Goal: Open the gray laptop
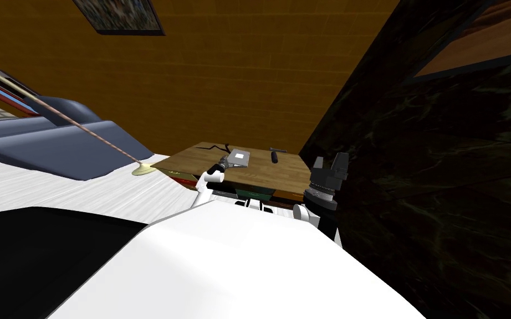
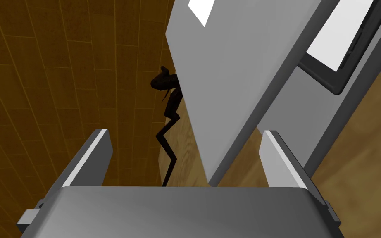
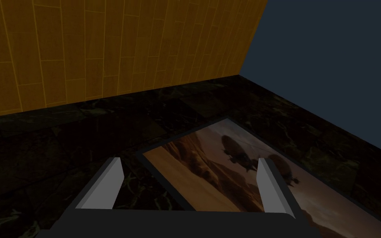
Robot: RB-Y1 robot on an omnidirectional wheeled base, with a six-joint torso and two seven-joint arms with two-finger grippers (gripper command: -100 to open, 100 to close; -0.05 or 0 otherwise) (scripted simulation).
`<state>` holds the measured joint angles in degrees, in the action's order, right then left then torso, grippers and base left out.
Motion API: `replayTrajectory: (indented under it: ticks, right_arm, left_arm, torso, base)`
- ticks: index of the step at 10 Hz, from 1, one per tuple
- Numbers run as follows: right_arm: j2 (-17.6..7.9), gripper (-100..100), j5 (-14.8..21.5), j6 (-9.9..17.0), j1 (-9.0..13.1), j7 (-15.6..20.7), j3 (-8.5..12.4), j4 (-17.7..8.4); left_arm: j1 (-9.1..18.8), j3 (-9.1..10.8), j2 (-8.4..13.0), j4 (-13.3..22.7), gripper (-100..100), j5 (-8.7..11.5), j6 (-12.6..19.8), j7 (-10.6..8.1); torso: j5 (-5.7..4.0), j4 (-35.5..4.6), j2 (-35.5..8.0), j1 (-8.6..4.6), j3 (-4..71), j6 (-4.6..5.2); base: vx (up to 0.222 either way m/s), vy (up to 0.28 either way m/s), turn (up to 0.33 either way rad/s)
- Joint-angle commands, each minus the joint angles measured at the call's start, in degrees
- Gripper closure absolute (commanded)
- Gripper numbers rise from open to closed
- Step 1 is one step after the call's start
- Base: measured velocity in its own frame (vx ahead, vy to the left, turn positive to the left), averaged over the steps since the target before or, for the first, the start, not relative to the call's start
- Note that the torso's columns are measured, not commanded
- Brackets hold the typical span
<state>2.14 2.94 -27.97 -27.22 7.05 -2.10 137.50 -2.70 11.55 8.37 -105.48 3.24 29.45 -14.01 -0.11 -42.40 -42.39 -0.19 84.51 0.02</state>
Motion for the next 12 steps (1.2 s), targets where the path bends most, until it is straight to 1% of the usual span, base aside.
replayTrajectory:
  ticks: [1, 5, 6, 7, 12]
  right_arm:
    - [0.0, 0, 0.0, 0.0, 0.0, 0.0, 0.0, 0.0]
    - [0.0, 0, 0.0, 0.0, 0.0, 0.0, 0.0, 0.0]
    - [0.0, 0, 0.0, 0.0, 0.0, 0.0, 0.0, 0.0]
    - [0.0, 0, 0.0, 0.0, 0.0, 0.0, 0.0, 0.0]
    - [0.0, 0, 0.0, 0.0, 0.0, 0.0, 0.0, 0.0]
  left_arm:
    - [-0.4, 0.26, 0.7, -3.6, -100, 0.3, 3.1, -0.46]
    - [-1.1, 0.68, 1.5, -9.0, -100, 0.6, 8.2, -1.11]
    - [-1.1, 0.58, 1.2, -8.5, -100, 0.5, 7.5, -0.95]
    - [-1.1, 0.59, 1.3, -8.7, 0, 0.5, 7.9, -1.00]
    - [-1.3, 0.55, 1.2, -8.4, 0, 0.5, 8.0, -0.99]
  torso:
    - [0.06, 0.0, 0.0, 0.17, 0.0, -0.03]
    - [0.12, 0.1, 0.0, 0.21, 0.0, -0.01]
    - [0.08, 0.1, 0.0, 0.16, 0.0, -0.02]
    - [0.09, 0.1, 0.1, 0.16, 0.0, -0.02]
    - [0.08, 0.1, 0.0, 0.15, 0.0, -0.02]
  base:
    - [0.013, -0.009, -0.016]
    - [0.010, 0.000, -0.013]
    - [0.006, 0.000, -0.001]
    - [0.000, 0.000, 0.000]
    - [0.000, 0.000, 0.000]
